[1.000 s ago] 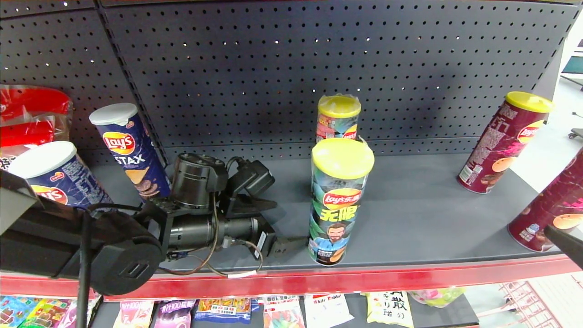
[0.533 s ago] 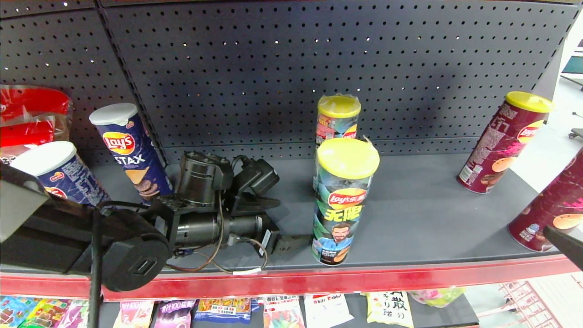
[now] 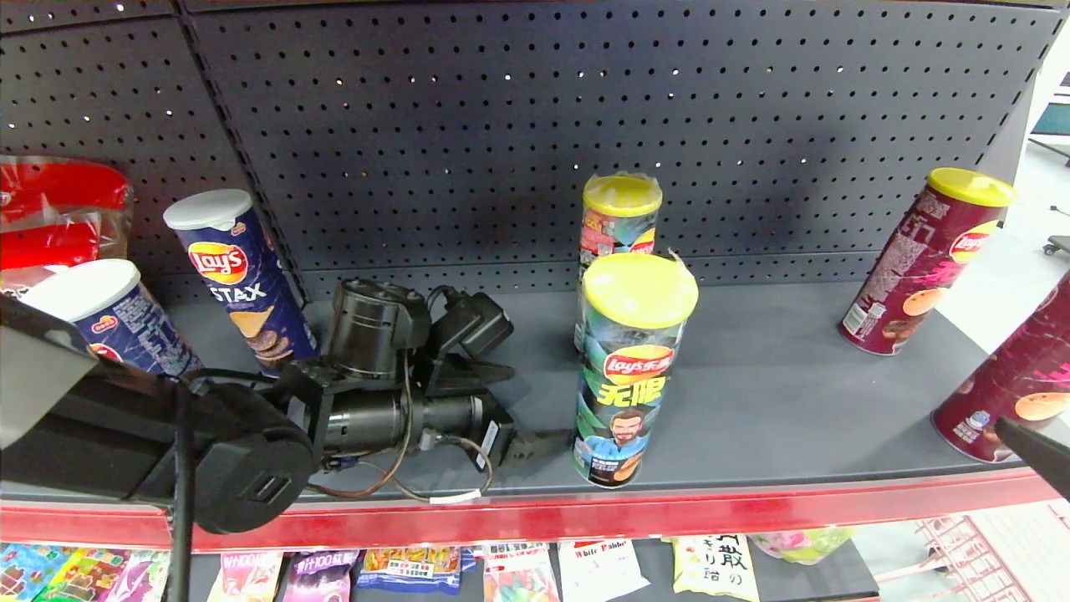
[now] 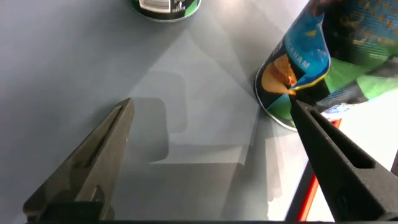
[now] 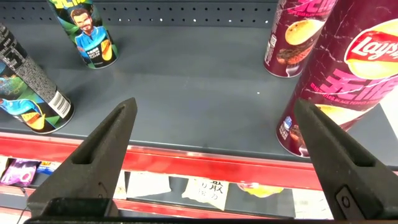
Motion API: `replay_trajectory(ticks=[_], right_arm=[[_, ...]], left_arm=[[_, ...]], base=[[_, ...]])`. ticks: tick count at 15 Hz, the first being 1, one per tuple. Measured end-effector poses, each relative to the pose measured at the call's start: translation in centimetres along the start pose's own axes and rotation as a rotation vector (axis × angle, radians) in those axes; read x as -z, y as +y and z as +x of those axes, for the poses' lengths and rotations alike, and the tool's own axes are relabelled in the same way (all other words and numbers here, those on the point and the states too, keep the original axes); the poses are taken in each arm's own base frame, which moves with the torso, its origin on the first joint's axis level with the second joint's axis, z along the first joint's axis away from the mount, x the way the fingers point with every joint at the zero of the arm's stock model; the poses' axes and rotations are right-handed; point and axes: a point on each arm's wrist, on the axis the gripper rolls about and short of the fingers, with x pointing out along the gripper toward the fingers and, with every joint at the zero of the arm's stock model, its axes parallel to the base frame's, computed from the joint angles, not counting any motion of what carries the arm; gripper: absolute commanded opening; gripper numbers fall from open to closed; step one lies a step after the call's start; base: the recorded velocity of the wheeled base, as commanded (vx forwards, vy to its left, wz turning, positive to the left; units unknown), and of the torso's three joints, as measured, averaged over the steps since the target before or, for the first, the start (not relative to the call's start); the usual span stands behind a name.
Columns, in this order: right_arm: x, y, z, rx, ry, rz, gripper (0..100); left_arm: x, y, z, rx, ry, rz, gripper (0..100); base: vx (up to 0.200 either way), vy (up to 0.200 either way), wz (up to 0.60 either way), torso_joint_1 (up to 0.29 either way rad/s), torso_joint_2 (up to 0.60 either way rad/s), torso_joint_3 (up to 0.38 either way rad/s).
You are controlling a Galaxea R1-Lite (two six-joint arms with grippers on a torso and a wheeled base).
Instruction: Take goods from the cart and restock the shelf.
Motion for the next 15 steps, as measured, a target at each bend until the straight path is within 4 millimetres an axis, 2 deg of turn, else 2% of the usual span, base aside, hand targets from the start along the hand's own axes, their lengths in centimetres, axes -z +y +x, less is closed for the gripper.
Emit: replay_trajectory(ticks=[2,5,10,15], right_arm=[[0.4,0.0,-0.1,-0.001,0.009,-0.001,100],[1.4,0.0,-0.3,-0.001,0.027,-0.008,100],[2.6,0.0,-1.2,0.012,0.085,-0.018,100],[3.0,-0.2,-3.6,0.076,0.126,-0.022,100]], left_arm=[[0.5,0.4,-1.2,-0.03,0.007,-0.015,100],[1.5,0.1,-5.1,-0.069,0.01,-0.037,100],[3.9,-3.3,-12.7,-0.107,0.024,-0.056,100],[6.0,-7.1,-20.9,-0.212,0.101,-0.159,100]], base=[[0.0,0.0,0.0,0.0,0.0,0.0],[0.0,0.0,0.0,0.0,0.0,0.0],[0.0,0.0,0.0,0.0,0.0,0.0],[0.0,0.0,0.0,0.0,0.0,0.0]])
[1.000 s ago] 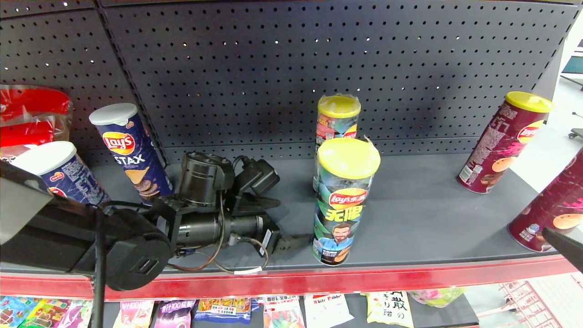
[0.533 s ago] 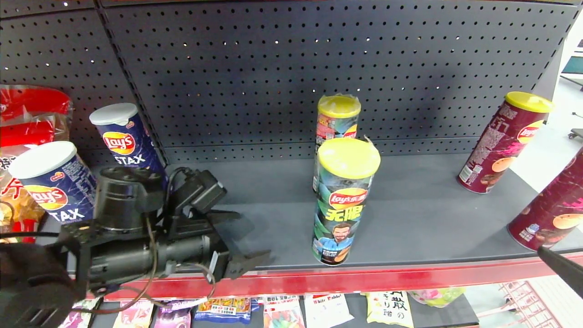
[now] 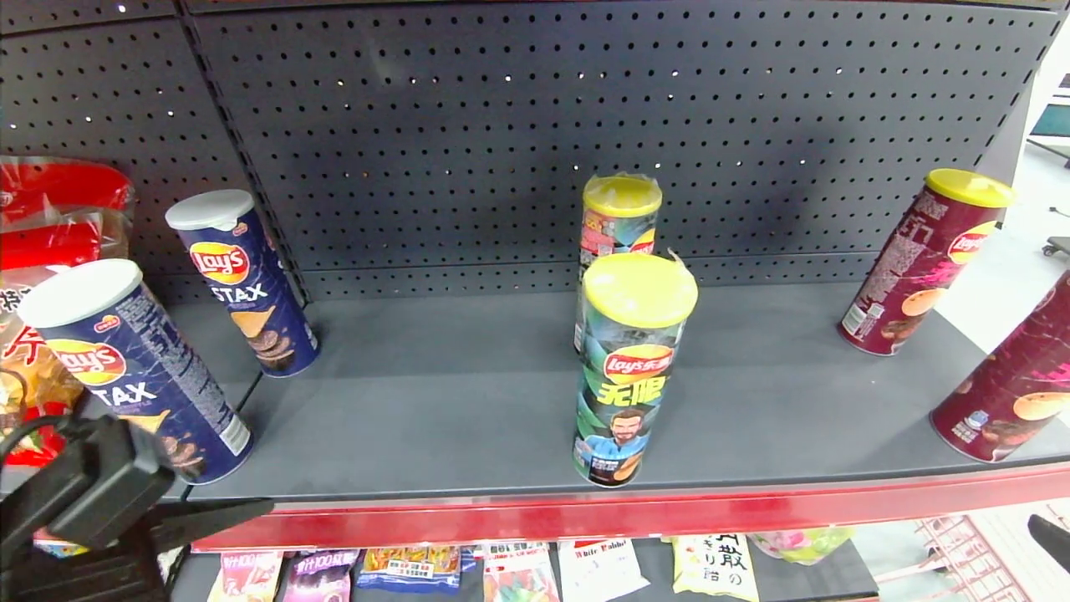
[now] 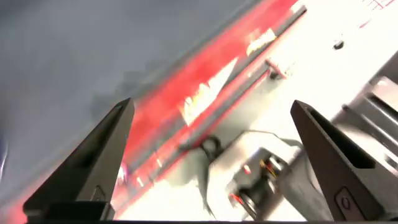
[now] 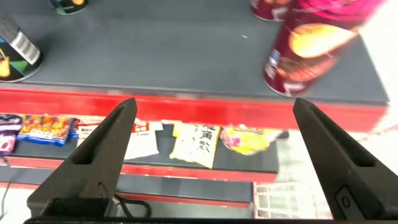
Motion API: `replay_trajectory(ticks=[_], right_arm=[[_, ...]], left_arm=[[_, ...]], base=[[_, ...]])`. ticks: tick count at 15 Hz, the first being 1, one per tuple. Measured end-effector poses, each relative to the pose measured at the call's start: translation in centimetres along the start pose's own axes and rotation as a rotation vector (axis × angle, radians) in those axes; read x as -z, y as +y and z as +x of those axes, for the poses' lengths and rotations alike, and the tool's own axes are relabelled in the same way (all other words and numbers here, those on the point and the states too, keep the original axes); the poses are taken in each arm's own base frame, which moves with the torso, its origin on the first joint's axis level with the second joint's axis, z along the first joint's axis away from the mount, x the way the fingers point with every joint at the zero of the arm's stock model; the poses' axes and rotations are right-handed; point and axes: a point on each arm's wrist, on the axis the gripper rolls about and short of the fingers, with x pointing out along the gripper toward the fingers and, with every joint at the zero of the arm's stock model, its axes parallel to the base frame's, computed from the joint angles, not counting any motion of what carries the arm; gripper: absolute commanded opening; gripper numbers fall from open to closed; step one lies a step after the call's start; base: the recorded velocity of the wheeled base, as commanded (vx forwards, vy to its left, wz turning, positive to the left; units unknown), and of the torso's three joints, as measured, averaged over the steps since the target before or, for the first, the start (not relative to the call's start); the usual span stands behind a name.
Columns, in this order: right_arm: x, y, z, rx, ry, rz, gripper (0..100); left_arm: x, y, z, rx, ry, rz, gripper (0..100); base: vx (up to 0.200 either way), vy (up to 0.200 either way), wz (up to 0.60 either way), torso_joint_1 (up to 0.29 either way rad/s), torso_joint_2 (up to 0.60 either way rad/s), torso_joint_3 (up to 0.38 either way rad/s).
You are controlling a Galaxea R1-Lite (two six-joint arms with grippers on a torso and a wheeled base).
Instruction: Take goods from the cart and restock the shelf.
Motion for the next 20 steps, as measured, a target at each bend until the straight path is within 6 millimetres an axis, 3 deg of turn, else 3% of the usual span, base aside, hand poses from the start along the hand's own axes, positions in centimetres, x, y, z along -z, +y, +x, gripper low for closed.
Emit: replay_trajectory(ticks=[3,8,13,20], right_arm=[[0.8,-0.1,-1.5,0.013,0.003,0.0,100],[2.6,-0.2,-3.3,0.02,-0.012,0.001,100],[3.4,-0.2,-3.6,0.019,-0.027,0.003,100],[4.8,-0.2,-3.4,0.015,-0.015,0.001,100]], left_arm=[[2.1,-1.1,-4.6,-0.065,-0.023,-0.066,100],[4.6,-2.7,-10.0,-0.237,-0.075,-0.227,100],[5.2,-3.1,-11.0,-0.278,-0.139,-0.233,100],[5.7,-2.9,-10.3,-0.467,-0.108,-0.302,100]], base=[[0.0,0.0,0.0,0.0,0.0,0.0],[0.0,0.0,0.0,0.0,0.0,0.0],[0.0,0.0,0.0,0.0,0.0,0.0],[0.0,0.0,0.0,0.0,0.0,0.0]])
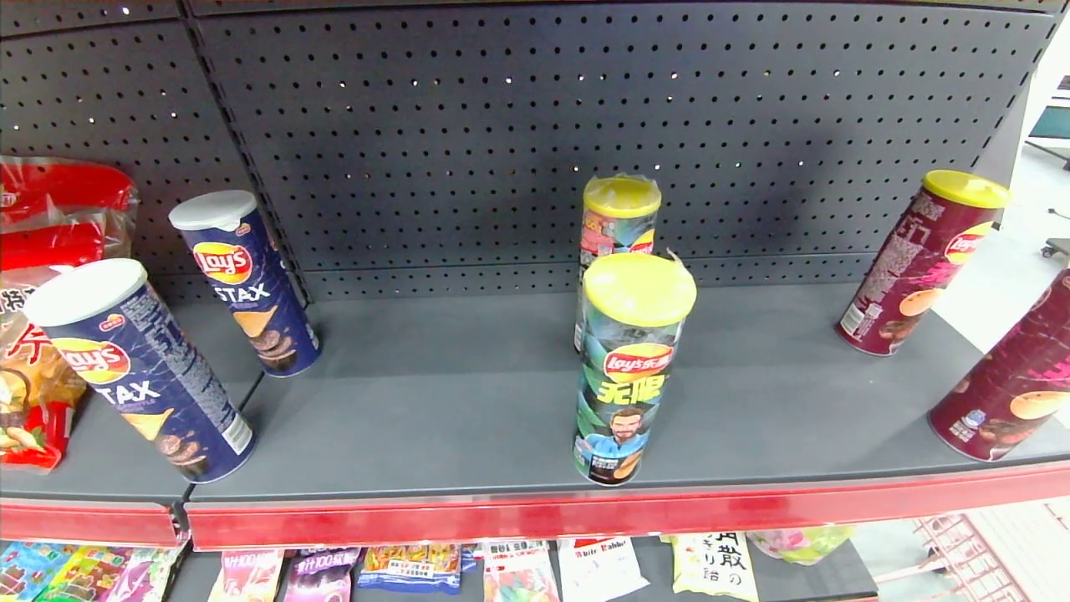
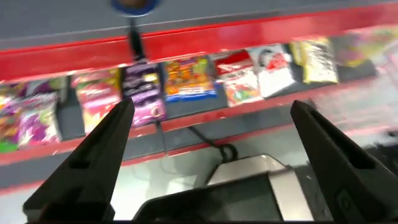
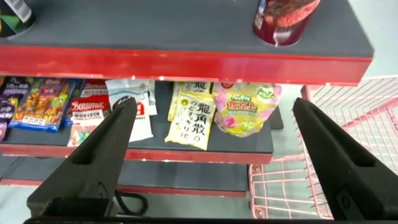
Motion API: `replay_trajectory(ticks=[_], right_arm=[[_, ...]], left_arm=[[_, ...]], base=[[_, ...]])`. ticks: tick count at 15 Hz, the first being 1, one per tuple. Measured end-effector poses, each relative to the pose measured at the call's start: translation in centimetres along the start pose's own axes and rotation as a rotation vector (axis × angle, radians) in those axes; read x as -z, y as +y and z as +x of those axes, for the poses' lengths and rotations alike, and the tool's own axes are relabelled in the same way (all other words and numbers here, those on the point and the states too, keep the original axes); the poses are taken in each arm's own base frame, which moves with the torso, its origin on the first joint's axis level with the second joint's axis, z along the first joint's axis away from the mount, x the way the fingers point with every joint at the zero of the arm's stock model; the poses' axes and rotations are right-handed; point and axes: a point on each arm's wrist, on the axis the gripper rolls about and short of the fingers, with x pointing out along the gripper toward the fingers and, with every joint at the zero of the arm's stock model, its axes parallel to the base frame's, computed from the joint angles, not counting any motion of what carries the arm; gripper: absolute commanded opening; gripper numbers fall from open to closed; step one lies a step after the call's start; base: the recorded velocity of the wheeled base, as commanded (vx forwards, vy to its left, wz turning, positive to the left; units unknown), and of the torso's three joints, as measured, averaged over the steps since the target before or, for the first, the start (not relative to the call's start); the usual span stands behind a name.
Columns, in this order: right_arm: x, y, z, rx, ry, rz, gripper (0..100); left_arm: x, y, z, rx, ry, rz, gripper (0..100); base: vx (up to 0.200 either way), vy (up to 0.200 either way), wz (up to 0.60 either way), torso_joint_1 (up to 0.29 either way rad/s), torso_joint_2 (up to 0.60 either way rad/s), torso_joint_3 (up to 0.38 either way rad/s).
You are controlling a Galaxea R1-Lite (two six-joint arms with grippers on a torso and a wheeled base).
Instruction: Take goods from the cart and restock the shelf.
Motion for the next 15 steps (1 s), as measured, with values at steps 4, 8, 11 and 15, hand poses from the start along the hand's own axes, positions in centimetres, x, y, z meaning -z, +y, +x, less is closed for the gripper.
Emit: replay_trajectory(ticks=[4,8,11,15], right_arm=[[0.5,0.1,-0.3,0.075,-0.012,0.019,100],[0.9,0.4,-0.7,0.198,-0.015,0.043,100],[2.1,0.5,-1.0,0.196,-0.029,-0.008,100],[4.0,0.7,-0.8,0.036,-0.12,0.006,100]], left_arm=[[1.2,0.1,1.2,-0.273,0.03,-0.09,100],[4.8,0.2,1.7,-0.254,-0.097,-0.031,100],[6.0,0.2,2.4,-0.098,-0.333,0.035,100],[7.1,0.6,3.4,-0.188,-0.414,-0.006,100]], base=[[0.0,0.0,0.0,0.0,0.0,0.0],[0.0,0.0,0.0,0.0,0.0,0.0],[0.0,0.0,0.0,0.0,0.0,0.0],[0.0,0.0,0.0,0.0,0.0,0.0]])
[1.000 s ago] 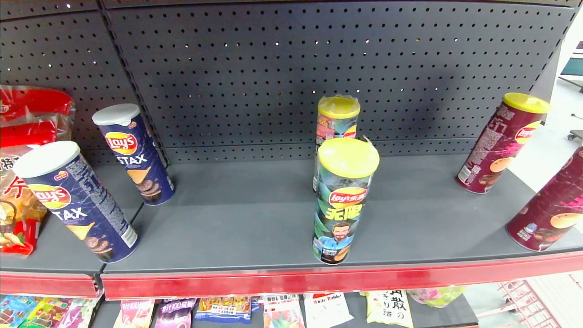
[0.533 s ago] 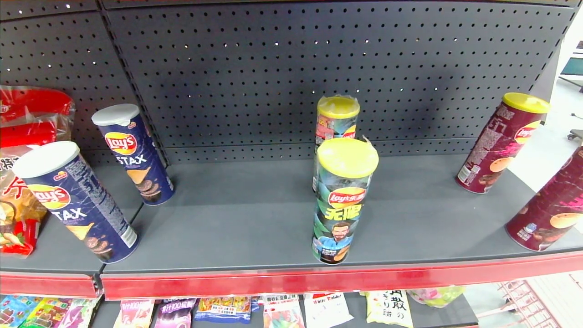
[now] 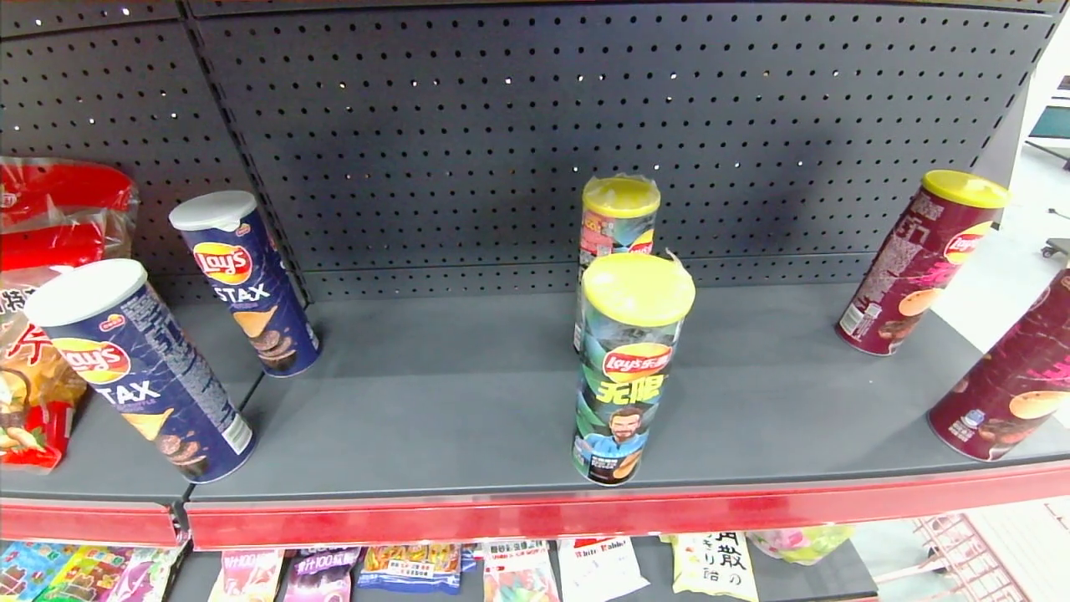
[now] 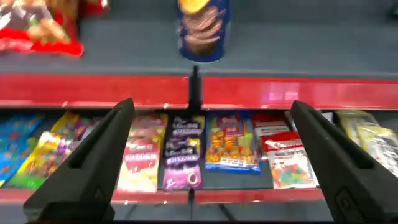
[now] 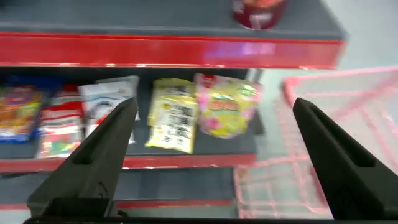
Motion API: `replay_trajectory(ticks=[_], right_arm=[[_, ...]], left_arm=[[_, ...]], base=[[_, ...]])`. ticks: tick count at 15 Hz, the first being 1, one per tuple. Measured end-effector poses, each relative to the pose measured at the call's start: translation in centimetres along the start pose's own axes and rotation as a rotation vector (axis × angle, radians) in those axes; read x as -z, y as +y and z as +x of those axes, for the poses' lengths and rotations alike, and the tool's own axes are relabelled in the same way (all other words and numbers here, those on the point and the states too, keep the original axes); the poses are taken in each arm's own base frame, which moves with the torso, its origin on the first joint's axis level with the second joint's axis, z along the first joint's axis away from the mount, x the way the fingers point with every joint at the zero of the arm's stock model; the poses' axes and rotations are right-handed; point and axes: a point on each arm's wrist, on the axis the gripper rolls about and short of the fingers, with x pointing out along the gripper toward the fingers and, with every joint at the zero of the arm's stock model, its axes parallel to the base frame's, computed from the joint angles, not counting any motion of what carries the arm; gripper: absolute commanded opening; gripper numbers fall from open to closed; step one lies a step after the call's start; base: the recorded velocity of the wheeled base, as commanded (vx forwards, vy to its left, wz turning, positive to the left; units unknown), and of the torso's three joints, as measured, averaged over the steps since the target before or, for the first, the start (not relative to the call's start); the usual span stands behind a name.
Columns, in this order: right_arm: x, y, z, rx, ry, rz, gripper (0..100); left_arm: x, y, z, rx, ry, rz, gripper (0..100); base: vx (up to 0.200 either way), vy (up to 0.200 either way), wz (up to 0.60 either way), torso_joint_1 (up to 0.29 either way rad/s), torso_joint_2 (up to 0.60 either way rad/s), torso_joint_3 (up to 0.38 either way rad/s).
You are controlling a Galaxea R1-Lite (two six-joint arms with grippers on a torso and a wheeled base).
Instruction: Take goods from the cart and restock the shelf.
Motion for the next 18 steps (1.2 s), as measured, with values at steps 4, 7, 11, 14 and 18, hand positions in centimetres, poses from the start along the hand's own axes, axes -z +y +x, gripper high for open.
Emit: replay_trajectory(ticks=[4,7,11,14,18], right_arm=[[0.7,0.1,0.2,-0.053,-0.029,0.026,100],[0.7,0.1,0.2,-0.057,-0.043,0.007,100],[0.6,0.1,0.3,-0.054,-0.081,-0.036,100],[0.8,0.3,0.7,-0.13,-0.124,-0.033,100],[1.3,-0.1,1.0,0.041,-0.11,0.015,100]], left_arm=[[0.6,0.1,0.2,-0.019,-0.039,0.003,100],[0.7,0.0,0.3,-0.005,-0.038,-0.012,100],[1.0,-0.1,0.3,0.071,-0.006,0.028,100],[1.1,-0.2,0.2,0.092,-0.003,0.058,100],[1.1,-0.2,0.2,0.092,-0.003,0.058,100]], base=[[0.0,0.0,0.0,0.0,0.0,0.0],[0.0,0.0,0.0,0.0,0.0,0.0],[0.0,0.0,0.0,0.0,0.0,0.0],[0.0,0.0,0.0,0.0,0.0,0.0],[0.0,0.0,0.0,0.0,0.0,0.0]])
